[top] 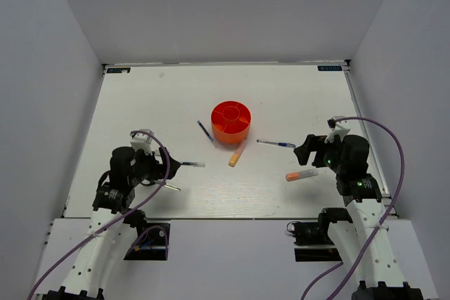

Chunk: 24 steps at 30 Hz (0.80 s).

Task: Sort the stationery into containers
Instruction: Pick up the stationery from the center of the board.

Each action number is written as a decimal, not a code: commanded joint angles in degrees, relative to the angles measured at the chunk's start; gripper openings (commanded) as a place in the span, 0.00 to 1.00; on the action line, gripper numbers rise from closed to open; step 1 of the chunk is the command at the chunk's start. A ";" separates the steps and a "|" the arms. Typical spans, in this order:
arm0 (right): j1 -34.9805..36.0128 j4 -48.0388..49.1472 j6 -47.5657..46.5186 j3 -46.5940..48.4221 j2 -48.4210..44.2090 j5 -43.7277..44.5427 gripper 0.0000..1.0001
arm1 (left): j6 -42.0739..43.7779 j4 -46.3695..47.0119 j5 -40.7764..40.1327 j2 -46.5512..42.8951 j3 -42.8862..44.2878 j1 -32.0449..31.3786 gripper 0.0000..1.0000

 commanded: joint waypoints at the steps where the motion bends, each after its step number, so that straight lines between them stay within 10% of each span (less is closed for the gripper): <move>1: -0.11 2.10 0.36 0.87 -0.26 -0.75 0.91 | 0.39 1.24 1.22 0.13 -0.50 0.23 1.00; 18: -0.20 0.26 -13.54 -1.49 -0.26 -8.64 0.80 | 0.13 1.33 1.66 1.19 -0.50 0.40 0.94; 19: -0.11 -0.80 -16.14 -1.59 -0.34 -12.84 0.60 | 0.13 1.94 2.10 1.28 -0.76 0.40 0.77; 20: -0.28 -1.42 -19.56 -1.76 -0.17 -13.05 0.01 | 0.13 2.20 2.27 1.54 -0.76 0.32 0.55; 22: -0.20 -3.17 -19.94 -1.07 0.70 -14.19 0.00 | -0.40 2.47 1.93 2.59 -0.76 0.31 0.09; 23: -0.28 -3.53 -20.21 -0.80 0.97 -14.28 0.00 | -1.27 1.86 1.32 3.03 -0.50 0.31 0.00; 24: -0.11 -2.92 -19.51 -0.89 1.06 -14.46 0.23 | -1.71 1.42 0.35 3.47 -0.15 0.40 0.00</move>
